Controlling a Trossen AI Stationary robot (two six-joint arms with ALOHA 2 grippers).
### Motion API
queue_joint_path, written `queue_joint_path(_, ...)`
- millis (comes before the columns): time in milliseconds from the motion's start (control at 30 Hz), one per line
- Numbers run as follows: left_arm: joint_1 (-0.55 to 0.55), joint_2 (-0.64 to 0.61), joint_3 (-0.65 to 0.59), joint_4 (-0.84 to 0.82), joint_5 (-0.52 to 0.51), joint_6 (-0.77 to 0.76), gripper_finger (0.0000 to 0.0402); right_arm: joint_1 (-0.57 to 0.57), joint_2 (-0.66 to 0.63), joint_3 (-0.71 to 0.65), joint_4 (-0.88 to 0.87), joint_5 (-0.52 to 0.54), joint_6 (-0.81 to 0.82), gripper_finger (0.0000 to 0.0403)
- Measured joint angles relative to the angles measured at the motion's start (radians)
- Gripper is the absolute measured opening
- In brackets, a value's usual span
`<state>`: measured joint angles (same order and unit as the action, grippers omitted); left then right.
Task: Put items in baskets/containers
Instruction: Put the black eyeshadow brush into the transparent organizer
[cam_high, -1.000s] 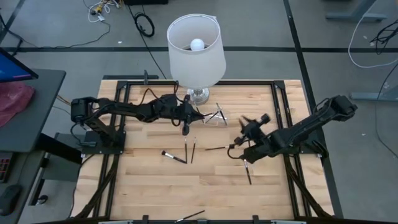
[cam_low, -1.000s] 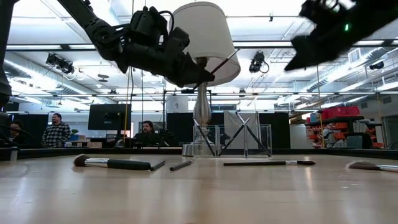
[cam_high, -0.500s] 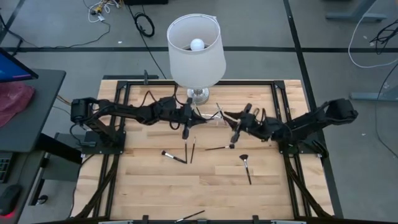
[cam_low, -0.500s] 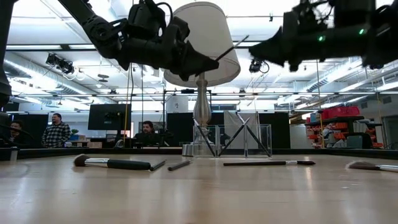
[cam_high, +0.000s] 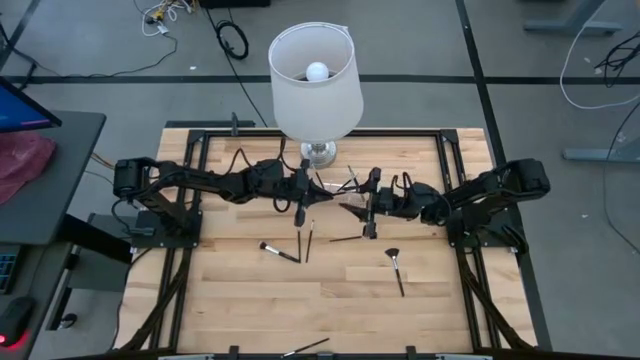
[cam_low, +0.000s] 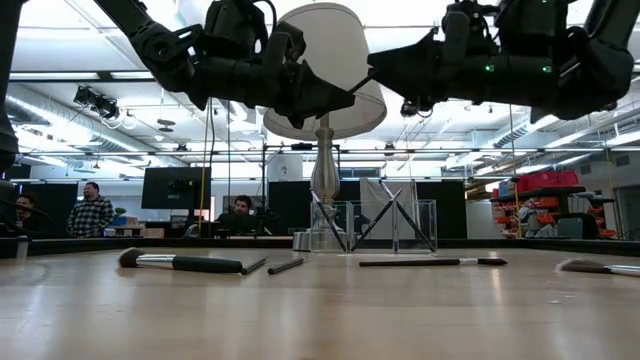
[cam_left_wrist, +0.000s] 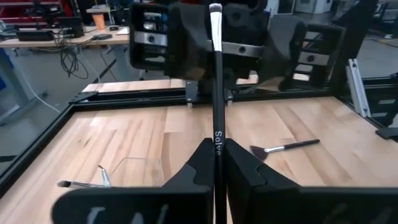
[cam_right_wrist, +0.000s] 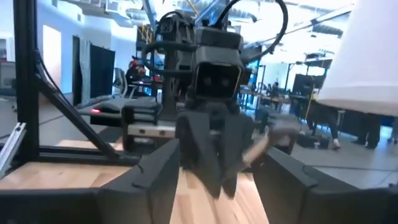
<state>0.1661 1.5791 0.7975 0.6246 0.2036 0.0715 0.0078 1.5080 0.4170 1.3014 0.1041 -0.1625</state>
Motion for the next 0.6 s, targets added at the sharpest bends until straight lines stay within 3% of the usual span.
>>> queue_joint_path(200, 0.0, 0.0, 0.0, -0.011, -0.001, 0.0, 0.0024, -0.003, 0.004, 0.021, -0.002, 0.0, -0.007, 0.0186)
queue_joint_path(600, -0.006, 0.0, 0.0, -0.02, 0.014, 0.052, 0.0031, -0.008, 0.004, 0.021, -0.007, -0.003, -0.002, 0.0015)
